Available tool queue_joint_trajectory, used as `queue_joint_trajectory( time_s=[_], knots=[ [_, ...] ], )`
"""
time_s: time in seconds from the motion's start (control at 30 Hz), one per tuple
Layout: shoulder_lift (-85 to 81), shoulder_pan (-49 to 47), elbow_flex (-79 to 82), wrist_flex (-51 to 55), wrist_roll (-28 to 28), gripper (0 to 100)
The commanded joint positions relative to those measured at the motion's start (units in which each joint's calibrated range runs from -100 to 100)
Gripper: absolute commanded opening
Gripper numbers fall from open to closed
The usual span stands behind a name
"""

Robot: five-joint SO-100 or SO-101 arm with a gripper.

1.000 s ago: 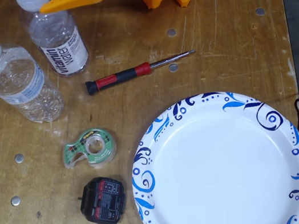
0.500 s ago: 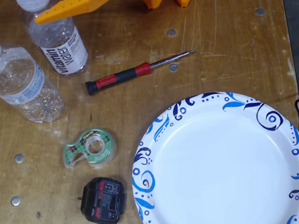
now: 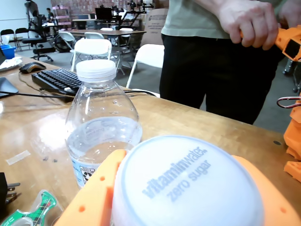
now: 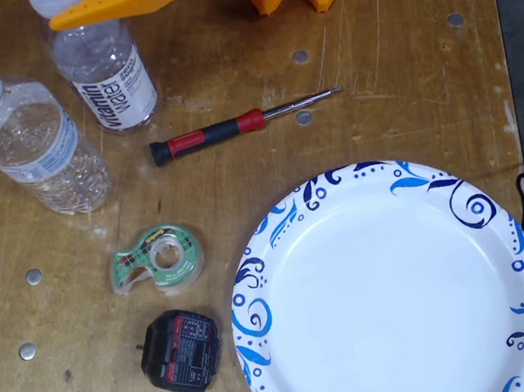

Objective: Move the bottles to the plate

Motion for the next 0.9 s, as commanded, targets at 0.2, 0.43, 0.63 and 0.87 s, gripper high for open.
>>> queue_joint_trajectory(
  time_s=[0.2, 0.43, 0.63, 0.87],
  knots=[
    [0.2, 2.4, -3.3, -1.4, 0.1, 12],
    [0.2, -0.4, -14.9, 2.6, 0.2, 12],
    [0.2, -5.9, -32.4, 19.5, -3.0, 12],
    [0.9, -17.7, -47.0, 34.1, -3.5, 12]
  ],
)
